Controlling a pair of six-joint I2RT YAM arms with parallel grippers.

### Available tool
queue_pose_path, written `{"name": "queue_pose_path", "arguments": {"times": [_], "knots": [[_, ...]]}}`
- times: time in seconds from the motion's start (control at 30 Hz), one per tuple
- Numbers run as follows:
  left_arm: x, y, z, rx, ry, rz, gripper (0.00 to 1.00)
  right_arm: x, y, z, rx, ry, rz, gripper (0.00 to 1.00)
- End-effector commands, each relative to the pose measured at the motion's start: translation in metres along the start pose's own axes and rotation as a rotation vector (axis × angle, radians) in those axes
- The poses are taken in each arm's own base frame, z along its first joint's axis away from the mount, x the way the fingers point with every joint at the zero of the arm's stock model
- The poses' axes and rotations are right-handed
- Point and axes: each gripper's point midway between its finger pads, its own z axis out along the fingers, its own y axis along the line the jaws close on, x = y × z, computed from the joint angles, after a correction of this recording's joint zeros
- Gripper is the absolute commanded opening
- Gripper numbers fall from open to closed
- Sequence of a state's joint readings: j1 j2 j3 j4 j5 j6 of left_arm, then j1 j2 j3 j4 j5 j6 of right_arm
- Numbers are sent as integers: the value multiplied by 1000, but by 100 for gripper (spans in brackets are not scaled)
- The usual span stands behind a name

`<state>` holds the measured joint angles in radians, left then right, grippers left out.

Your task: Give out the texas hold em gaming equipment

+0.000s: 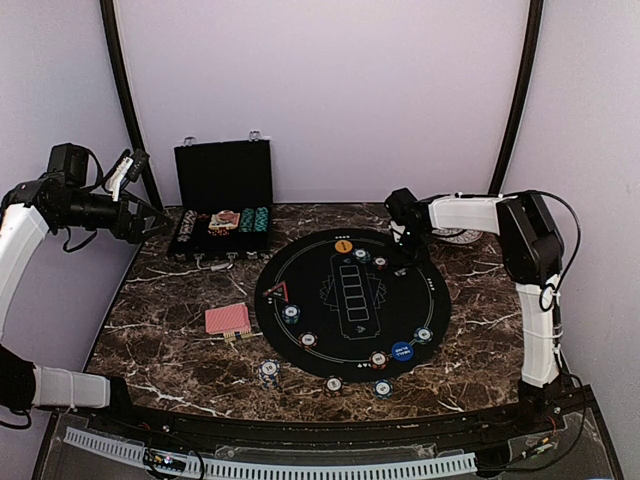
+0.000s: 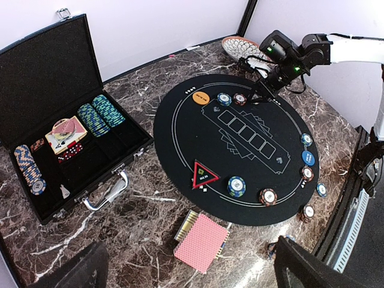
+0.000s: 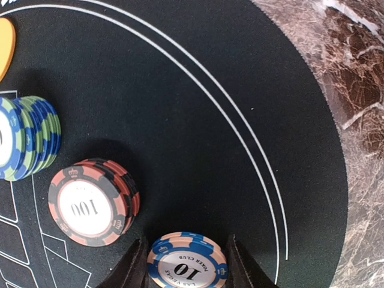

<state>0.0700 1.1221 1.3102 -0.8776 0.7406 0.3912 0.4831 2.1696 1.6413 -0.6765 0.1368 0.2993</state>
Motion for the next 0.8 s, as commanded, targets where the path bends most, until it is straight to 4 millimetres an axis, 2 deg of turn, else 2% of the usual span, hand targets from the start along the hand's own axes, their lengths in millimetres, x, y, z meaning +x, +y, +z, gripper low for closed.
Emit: {"name": "queue_pose_path", "arguments": {"times": [0.0,0.13,0.27,0.37,0.47,0.57,0.77], "knots": [[-5,-4,-6,4,-8,19,99,-1,-1,7,-6,-4,-6,46],[-5,-4,-6,6,-9,18,99,-4,-1,-2,-12,-19,-5,60],[-5,-6,-6,9,-10,18,99,-17,-1,-27,-15,-66,2,61],[-4,-6,-6,12,-10,17,99,-24,12,-59,-32,-129,-13,60],[-4,-6,-6,11,-10,19,99,-21,44,-91,-62,-181,-66,60],[-4,-6,-6,12,-9,18,99,0,93,-124,-92,-222,-163,60],[-2,-6,-5,12,-6,20,99,68,200,-176,-222,-236,-356,69]]}}
